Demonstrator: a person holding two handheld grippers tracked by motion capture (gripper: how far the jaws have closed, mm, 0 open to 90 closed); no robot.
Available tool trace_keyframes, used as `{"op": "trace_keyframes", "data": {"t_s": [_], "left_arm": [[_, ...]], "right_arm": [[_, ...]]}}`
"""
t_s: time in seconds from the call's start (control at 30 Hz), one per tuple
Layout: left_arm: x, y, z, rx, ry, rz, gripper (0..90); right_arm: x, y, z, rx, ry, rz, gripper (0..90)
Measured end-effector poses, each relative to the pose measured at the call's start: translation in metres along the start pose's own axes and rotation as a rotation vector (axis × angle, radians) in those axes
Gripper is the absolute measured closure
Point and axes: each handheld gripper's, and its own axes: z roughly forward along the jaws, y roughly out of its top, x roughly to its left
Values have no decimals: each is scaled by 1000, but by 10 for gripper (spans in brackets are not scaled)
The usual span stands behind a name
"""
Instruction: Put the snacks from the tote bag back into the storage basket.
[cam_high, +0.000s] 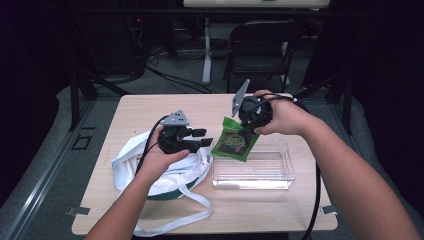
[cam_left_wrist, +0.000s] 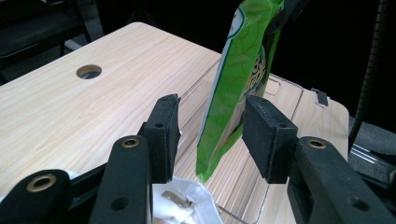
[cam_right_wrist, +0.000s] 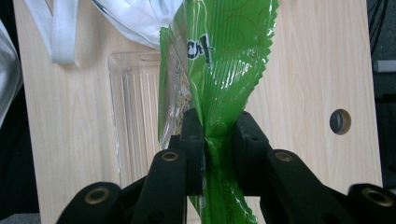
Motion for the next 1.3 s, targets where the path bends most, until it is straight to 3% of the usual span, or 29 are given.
{"op": "trace_keyframes", "data": {"t_s": [0.53, 0.9, 0.93, 0.97, 1.13, 1.17, 1.3], "left_arm": [[9, -11, -8, 14, 52, -41, 561], [19, -23, -14, 13, 137, -100, 539], [20, -24, -15, 9, 148, -110, 535], [22, -26, -17, 11, 187, -112, 532], [26, -33, -22, 6, 232, -128, 520], [27, -37, -23, 14, 263, -131, 515], [30, -46, -27, 17, 306, -146, 500]], "right_arm": [[-9, -8, -2, 40, -28, 8, 762], [-11, -7, 5, 71, -35, 0, 761], [-11, -7, 6, 75, -38, -4, 762], [-12, -7, 6, 84, -37, -7, 761], [-13, -7, 10, 98, -40, -5, 761], [-13, -7, 11, 104, -44, -6, 761], [-14, -6, 14, 118, -49, -12, 761]]}}
